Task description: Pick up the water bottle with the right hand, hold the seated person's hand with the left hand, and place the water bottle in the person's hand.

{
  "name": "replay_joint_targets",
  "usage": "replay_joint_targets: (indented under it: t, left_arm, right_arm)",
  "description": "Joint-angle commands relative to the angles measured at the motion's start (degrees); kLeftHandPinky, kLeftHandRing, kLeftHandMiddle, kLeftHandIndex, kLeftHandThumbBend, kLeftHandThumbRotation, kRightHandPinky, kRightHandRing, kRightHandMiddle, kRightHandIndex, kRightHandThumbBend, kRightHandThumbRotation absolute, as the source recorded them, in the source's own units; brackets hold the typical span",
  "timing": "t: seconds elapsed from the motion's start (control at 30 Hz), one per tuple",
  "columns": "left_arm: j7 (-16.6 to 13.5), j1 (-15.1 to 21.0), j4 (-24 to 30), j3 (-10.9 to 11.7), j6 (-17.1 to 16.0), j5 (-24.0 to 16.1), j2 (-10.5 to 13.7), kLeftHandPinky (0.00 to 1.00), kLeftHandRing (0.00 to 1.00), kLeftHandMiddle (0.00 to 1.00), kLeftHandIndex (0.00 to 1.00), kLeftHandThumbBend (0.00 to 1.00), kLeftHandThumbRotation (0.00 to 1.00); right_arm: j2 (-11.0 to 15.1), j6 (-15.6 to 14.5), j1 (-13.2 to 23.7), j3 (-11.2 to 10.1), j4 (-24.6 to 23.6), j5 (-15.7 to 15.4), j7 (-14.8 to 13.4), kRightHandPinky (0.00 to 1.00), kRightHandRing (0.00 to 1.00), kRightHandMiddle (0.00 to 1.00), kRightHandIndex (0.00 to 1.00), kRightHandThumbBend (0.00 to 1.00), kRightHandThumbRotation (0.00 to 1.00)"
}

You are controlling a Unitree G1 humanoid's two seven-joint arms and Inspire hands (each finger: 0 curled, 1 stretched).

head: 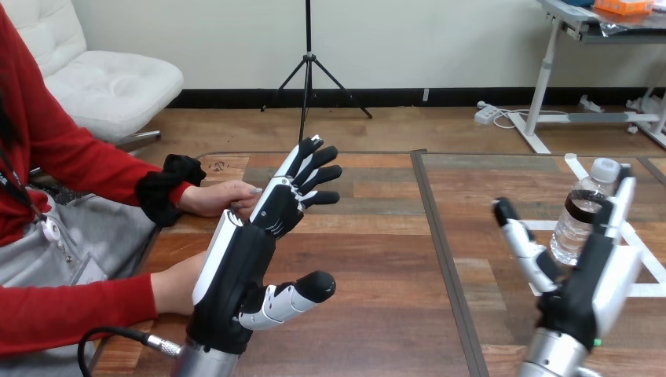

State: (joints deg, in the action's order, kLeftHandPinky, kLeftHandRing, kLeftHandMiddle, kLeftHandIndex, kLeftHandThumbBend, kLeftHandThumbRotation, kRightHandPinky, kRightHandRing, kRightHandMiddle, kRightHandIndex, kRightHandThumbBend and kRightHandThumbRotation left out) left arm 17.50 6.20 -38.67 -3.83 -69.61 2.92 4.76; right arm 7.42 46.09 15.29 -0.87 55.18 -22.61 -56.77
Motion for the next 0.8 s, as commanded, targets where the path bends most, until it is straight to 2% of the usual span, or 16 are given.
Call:
replay_joint_targets:
  t: [0.0, 0.13, 0.27, 0.43, 0.77]
  left_arm:
    - [0.10, 1.75, 1.12, -0.34, -0.36, 0.77, 0.32, 0.77, 0.87, 0.92, 0.96, 0.85, 0.77]
    - [-0.57, 1.68, 1.14, 0.16, -0.68, -0.14, 0.17, 0.77, 0.87, 0.91, 0.95, 0.84, 0.78]
    - [0.06, 1.73, 1.17, -0.27, -0.32, 0.70, 0.43, 0.77, 0.87, 0.91, 0.96, 0.85, 0.78]
    - [0.79, 1.74, 1.28, -0.72, -0.11, 1.81, 0.59, 0.78, 0.88, 0.92, 0.96, 0.86, 0.78]
    - [0.38, 1.80, 0.95, 0.02, -0.56, 1.02, 0.71, 0.77, 0.87, 0.91, 0.96, 0.85, 0.79]
  right_arm:
    - [1.92, 2.07, 1.88, -0.89, -2.67, -0.17, -0.25, 1.00, 1.00, 1.00, 1.00, 1.00, 0.54]
    - [2.29, 2.37, 1.77, -1.52, -2.30, 0.04, -0.51, 1.00, 1.00, 1.00, 1.00, 1.00, 0.54]
    - [2.98, 2.13, 1.72, -2.01, -1.88, -0.65, -1.82, 1.00, 1.00, 1.00, 1.00, 1.00, 0.54]
    - [3.28, 2.35, 1.67, -2.52, -1.45, -0.29, -1.95, 1.00, 1.00, 1.00, 1.00, 1.00, 0.54]
    - [3.87, 1.97, 1.42, -3.46, -0.50, 0.27, -2.03, 1.00, 1.00, 1.00, 1.00, 1.00, 0.54]
